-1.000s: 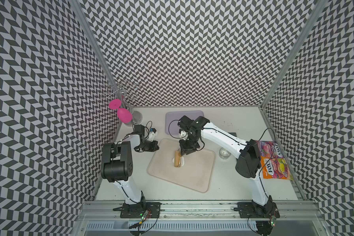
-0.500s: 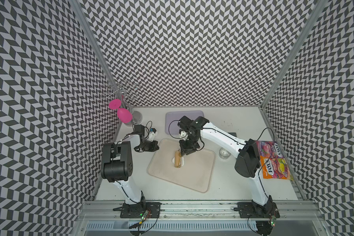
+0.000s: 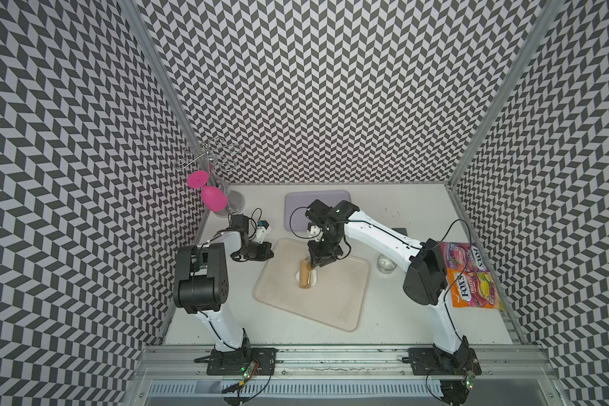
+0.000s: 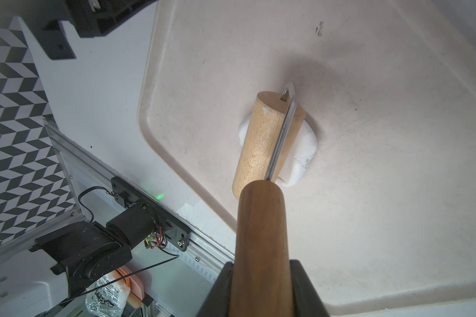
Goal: Roll out the dumpling wrappers from the dough
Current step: Flatten out the dough on the work surface.
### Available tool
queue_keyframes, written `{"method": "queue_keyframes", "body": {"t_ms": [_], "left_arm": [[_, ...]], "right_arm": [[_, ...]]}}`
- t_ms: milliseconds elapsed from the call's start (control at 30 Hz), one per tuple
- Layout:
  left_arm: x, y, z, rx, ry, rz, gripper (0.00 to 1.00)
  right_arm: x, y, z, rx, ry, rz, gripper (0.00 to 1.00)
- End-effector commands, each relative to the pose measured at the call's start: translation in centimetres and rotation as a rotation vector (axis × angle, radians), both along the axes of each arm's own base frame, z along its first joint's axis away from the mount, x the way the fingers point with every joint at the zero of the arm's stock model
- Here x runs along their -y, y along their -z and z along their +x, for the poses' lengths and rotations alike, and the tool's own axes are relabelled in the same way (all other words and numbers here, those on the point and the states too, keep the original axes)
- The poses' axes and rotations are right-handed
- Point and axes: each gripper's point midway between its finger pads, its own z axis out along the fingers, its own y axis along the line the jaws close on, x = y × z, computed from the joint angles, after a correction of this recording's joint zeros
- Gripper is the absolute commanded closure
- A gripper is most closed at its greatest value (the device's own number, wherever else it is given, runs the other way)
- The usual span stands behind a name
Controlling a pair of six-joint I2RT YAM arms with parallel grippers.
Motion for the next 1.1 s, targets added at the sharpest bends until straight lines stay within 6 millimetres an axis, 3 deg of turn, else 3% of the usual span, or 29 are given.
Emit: {"method": "queue_keyframes", "body": {"t_ms": [0, 1067], "left_arm": [[0.8, 1.8, -2.2, -0.103, 0.002, -0.024, 1.00], [0.8, 1.8, -2.2, -0.102, 0.003, -0.024, 1.00]], "right_arm": [[-1.9, 6.2, -1.0, -0.041, -0.036, -0.045, 1.00], [-0.2, 9.9, -1.3, -0.082, 0.012, -0.108, 1.00]]}}
